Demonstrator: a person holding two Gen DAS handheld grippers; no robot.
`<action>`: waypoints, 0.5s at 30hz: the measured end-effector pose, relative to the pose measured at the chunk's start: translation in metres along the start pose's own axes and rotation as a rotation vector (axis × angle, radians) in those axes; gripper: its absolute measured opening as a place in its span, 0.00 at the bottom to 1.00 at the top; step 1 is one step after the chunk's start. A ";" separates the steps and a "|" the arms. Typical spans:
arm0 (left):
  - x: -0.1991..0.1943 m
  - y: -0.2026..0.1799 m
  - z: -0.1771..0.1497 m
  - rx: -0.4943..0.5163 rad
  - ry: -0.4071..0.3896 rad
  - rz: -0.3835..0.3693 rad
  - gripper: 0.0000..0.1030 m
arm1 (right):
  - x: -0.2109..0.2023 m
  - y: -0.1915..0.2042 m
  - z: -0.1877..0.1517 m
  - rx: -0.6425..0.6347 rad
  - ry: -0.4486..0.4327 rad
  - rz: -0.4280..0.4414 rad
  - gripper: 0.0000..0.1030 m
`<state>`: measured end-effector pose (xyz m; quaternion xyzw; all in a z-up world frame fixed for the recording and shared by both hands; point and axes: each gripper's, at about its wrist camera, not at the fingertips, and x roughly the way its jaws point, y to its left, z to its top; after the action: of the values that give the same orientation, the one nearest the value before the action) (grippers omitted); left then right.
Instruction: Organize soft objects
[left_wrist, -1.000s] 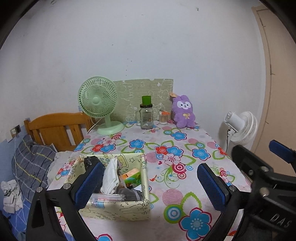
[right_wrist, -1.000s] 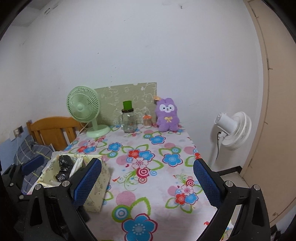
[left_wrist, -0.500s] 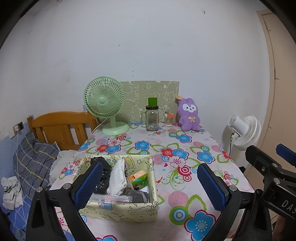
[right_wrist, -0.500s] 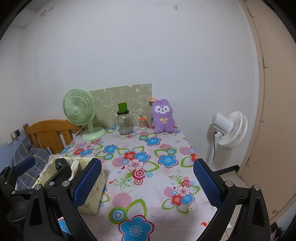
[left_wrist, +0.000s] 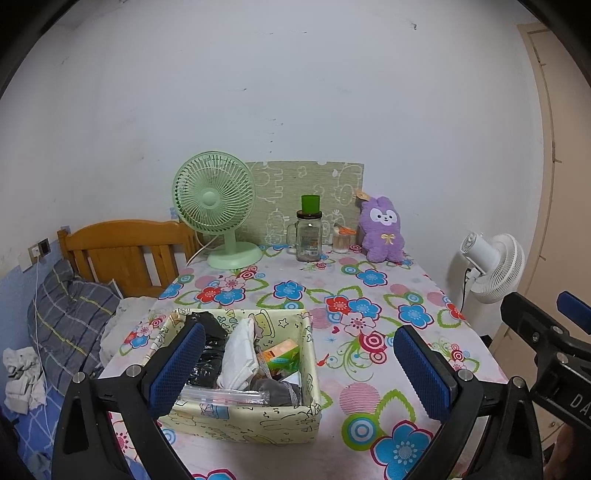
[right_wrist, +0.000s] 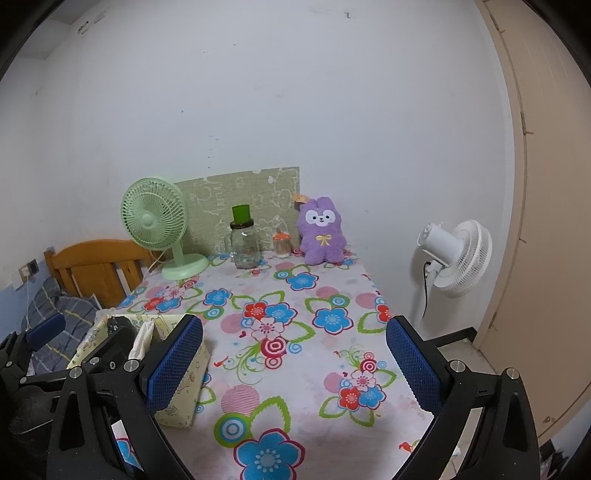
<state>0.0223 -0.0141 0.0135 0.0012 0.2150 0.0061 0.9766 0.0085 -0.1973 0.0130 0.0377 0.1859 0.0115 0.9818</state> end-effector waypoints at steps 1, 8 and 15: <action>0.000 0.000 0.000 -0.001 -0.001 0.001 1.00 | 0.000 0.000 0.000 0.002 0.002 -0.003 0.98; 0.001 0.005 0.001 -0.021 -0.004 0.000 1.00 | 0.004 0.002 -0.001 -0.009 0.013 -0.004 0.98; 0.002 0.006 0.001 -0.027 -0.002 0.002 1.00 | 0.005 0.003 -0.001 -0.007 0.018 0.002 0.98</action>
<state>0.0242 -0.0077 0.0135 -0.0117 0.2138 0.0101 0.9768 0.0129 -0.1938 0.0108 0.0342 0.1948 0.0136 0.9802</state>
